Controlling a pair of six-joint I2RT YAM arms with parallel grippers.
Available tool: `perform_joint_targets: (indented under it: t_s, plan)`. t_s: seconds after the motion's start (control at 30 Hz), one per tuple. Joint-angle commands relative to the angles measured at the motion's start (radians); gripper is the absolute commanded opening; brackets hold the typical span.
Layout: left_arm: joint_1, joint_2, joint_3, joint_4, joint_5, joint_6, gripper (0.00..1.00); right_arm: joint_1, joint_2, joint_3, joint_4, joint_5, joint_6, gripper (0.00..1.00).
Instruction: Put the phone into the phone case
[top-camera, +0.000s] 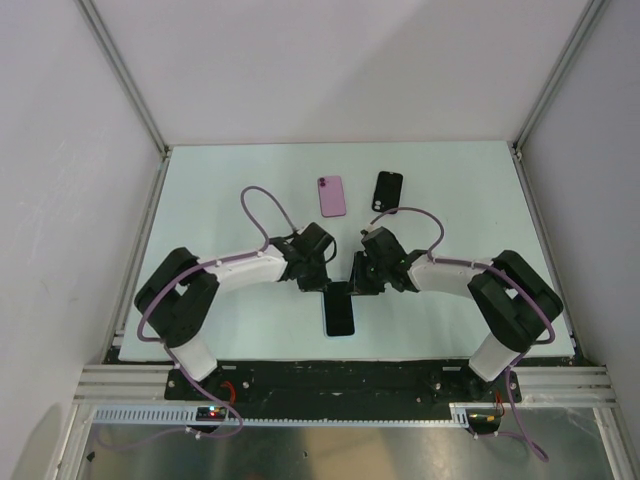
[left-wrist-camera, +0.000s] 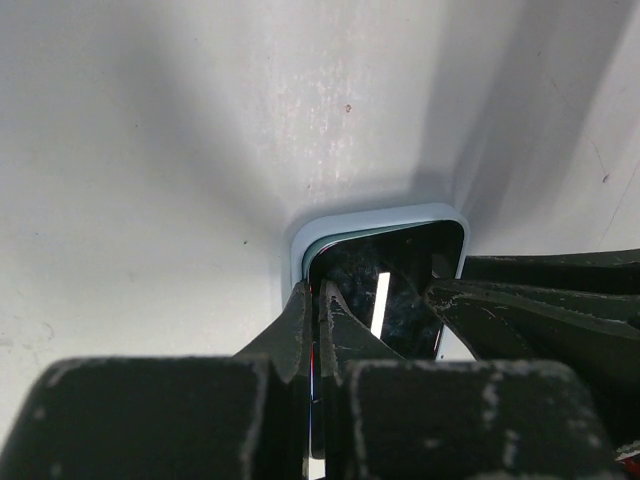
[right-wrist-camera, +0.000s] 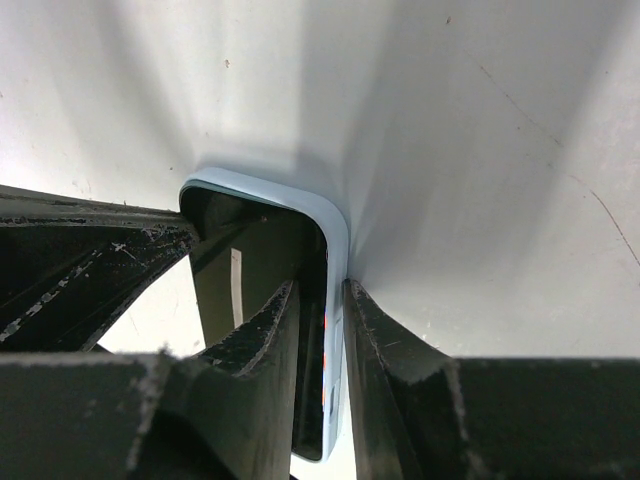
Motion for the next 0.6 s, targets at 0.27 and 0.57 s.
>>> perform_joint_targets:
  t_s: [0.27,0.57]
  plan:
    - [-0.088,0.230,-0.062,0.145,-0.005,-0.078,0.00,0.054,0.057,0.078,-0.004,0.145,-0.044,0.27]
    - [-0.115,0.252,-0.120,0.146,-0.064,-0.126,0.00,0.083,0.081,0.090,-0.033,0.191,-0.049,0.27]
